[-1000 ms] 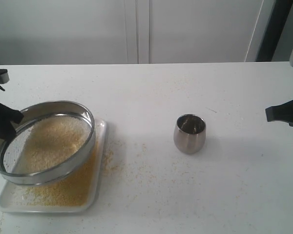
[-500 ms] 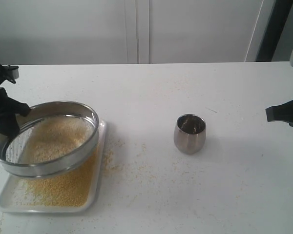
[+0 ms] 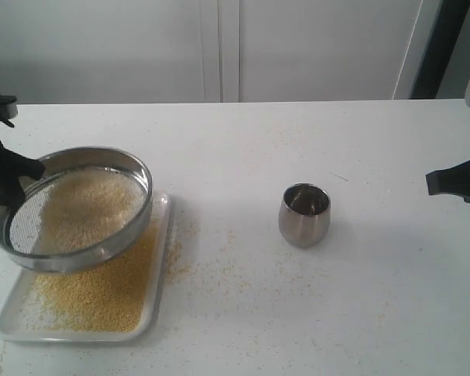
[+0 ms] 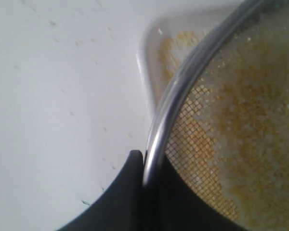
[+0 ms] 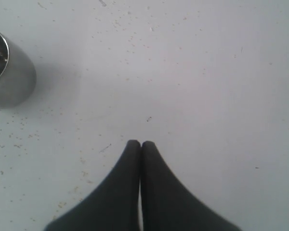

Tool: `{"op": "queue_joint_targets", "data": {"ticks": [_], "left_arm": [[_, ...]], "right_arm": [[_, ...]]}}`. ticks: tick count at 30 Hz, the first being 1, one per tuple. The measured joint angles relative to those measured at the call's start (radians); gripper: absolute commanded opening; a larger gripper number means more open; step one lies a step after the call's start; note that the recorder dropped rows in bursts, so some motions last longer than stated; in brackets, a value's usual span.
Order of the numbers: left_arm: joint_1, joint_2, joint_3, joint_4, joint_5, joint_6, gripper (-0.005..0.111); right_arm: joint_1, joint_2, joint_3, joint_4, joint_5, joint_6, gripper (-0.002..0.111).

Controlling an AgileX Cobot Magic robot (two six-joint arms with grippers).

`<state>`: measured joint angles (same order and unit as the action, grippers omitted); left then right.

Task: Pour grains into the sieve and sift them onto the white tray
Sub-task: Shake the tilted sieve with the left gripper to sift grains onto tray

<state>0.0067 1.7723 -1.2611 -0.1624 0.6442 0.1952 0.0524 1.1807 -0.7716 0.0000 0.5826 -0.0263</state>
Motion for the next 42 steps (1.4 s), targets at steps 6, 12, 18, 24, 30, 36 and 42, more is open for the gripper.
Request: {"op": "queue_joint_targets", "data": {"ticks": [6,12,18,24,30,36,42], "left_arm": [[-0.001,-0.032,0.099,-0.036,-0.022,0.034,0.000],[0.008,-0.045,0.092,-0.056,-0.057,0.058,0.000],[0.013,-0.032,0.066,-0.072,-0.007,0.053,0.000],[0.017,-0.060,0.139,-0.111,-0.068,0.109,0.000],[0.034,-0.012,0.052,-0.129,-0.012,0.083,0.000],[0.009,-0.054,0.171,-0.145,-0.077,0.115,0.000],[0.041,-0.034,0.092,-0.082,-0.055,0.052,0.000]], "right_arm": [[0.000,0.000,0.000,0.000,0.000,0.000,0.000],[0.000,0.000,0.000,0.000,0.000,0.000,0.000],[0.000,0.000,0.000,0.000,-0.001,0.000,0.000],[0.000,0.000,0.000,0.000,-0.001,0.000,0.000],[0.000,0.000,0.000,0.000,-0.001,0.000,0.000],[0.000,0.000,0.000,0.000,-0.001,0.000,0.000],[0.000,0.000,0.000,0.000,-0.001,0.000,0.000]]}}
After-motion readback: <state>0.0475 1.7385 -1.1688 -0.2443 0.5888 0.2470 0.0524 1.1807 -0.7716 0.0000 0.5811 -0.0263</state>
